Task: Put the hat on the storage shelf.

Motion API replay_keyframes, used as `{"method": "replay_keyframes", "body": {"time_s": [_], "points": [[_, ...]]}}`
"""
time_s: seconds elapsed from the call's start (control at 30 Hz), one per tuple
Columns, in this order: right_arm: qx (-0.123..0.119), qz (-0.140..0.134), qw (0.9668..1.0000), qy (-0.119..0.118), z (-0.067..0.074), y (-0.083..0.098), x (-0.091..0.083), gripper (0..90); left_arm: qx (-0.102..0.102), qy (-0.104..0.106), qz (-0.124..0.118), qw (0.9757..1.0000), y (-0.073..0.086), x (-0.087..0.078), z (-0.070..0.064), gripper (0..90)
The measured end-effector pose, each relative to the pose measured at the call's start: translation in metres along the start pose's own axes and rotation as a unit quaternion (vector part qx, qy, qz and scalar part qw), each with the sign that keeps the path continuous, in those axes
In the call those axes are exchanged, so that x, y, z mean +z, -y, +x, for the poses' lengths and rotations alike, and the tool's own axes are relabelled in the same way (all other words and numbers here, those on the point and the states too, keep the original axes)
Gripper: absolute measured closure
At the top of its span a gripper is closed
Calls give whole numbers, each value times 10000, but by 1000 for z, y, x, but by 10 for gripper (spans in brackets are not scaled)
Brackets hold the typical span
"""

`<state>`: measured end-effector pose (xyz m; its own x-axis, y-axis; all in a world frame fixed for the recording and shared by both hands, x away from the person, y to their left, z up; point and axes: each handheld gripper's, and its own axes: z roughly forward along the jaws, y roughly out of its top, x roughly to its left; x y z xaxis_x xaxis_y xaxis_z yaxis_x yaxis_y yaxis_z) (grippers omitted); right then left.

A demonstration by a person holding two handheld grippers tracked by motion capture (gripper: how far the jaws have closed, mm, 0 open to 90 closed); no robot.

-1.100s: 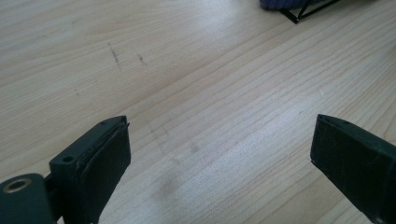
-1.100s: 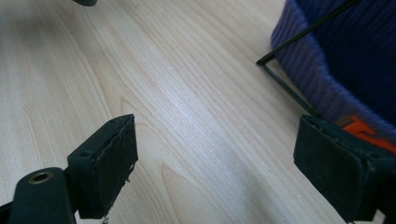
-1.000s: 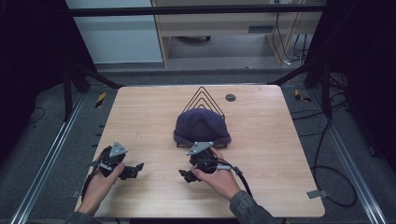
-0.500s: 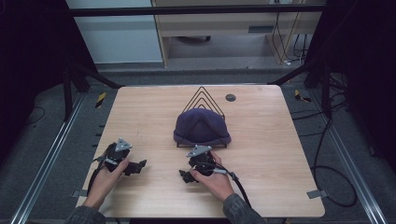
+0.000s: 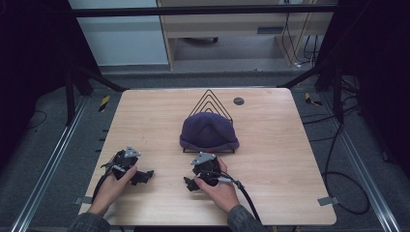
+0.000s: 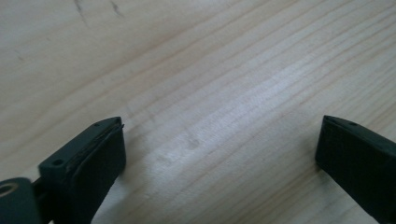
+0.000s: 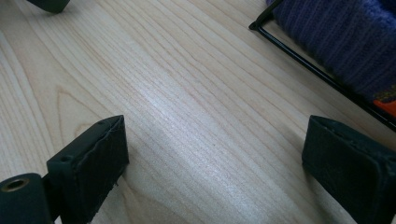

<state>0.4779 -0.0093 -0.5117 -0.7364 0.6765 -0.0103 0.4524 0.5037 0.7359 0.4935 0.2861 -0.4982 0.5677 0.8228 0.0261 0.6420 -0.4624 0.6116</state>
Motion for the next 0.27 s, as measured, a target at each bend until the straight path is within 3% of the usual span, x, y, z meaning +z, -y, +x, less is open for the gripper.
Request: {"method": "replay_keyframes", "body": {"time_s": [0.27], "points": [[55,-3,10000,41,2,1,-1,72,-1,25,-68,10000,2,0,0,0]]}}
